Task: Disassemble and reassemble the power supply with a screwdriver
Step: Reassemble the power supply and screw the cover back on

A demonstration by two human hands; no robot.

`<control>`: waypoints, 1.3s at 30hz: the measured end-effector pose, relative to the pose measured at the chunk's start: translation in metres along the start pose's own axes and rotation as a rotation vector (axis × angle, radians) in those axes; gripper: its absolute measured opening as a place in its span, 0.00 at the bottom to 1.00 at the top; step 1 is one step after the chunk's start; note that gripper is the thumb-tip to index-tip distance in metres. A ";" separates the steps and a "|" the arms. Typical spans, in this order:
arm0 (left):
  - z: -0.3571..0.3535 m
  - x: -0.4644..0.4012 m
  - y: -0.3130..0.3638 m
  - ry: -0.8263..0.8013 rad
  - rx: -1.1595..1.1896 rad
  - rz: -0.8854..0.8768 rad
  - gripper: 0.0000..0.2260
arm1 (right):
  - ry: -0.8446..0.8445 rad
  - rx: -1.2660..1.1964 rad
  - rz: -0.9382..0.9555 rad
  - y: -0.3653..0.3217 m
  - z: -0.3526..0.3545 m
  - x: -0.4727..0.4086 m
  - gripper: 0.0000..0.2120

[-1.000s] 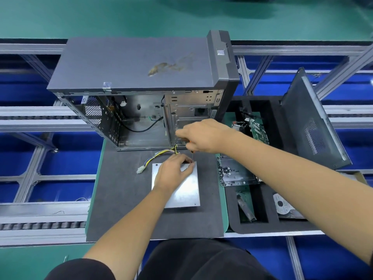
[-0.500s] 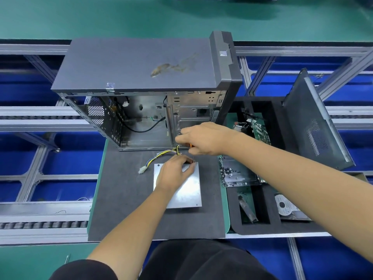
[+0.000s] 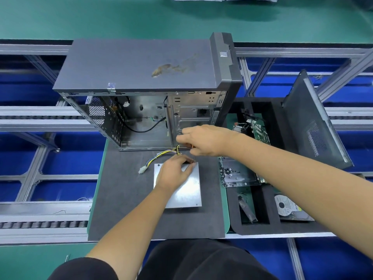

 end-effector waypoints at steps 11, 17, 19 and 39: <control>-0.001 -0.002 -0.006 -0.008 -0.008 0.048 0.05 | -0.115 -0.052 0.055 -0.010 -0.001 0.005 0.07; -0.004 -0.002 -0.008 -0.020 -0.008 0.031 0.09 | -0.063 0.032 -0.020 -0.006 0.001 -0.004 0.09; -0.004 -0.002 -0.007 -0.018 -0.004 0.015 0.09 | -0.034 0.058 -0.087 -0.003 0.001 -0.005 0.09; 0.001 -0.001 0.000 0.002 0.002 0.029 0.07 | -0.027 0.265 -0.084 -0.014 0.004 -0.003 0.15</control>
Point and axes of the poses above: each hand's wrist, its own x-axis away from the middle knuckle, its own z-axis out of the back of the hand, y = z × x, the point moved 7 cm from there along -x, towards the middle knuckle, and after that the axes turned 8 degrees about -z, right-handed, at the moved point
